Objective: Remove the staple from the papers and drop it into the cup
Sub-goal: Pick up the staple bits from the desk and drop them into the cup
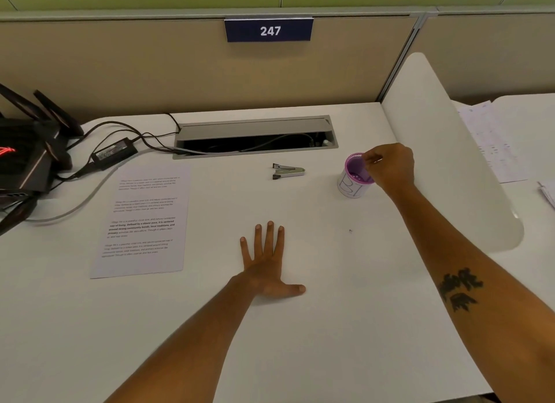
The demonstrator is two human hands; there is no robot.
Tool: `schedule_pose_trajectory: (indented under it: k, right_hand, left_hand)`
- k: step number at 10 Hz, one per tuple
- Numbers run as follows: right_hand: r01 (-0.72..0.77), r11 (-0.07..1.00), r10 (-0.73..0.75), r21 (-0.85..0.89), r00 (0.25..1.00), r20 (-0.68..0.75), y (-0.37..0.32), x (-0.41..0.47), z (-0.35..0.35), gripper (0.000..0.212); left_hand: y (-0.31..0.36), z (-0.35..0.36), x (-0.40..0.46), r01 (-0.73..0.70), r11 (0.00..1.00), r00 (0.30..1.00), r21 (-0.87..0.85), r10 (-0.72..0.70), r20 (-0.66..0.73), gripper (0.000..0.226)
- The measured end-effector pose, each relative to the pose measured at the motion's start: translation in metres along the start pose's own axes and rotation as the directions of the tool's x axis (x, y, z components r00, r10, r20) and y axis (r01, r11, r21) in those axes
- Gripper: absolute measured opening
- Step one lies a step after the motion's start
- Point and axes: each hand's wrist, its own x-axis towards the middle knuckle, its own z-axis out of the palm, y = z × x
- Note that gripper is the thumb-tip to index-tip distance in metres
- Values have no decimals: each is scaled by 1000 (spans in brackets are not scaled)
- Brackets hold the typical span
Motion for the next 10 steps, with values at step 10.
schedule_pose_trajectory:
  k: [10]
  right_hand:
    - [-93, 972, 111, -215, 991, 75, 55, -187, 63, 67]
  left_hand:
    - [-3, 4, 2, -5, 1000, 1000, -7, 5, -22, 152]
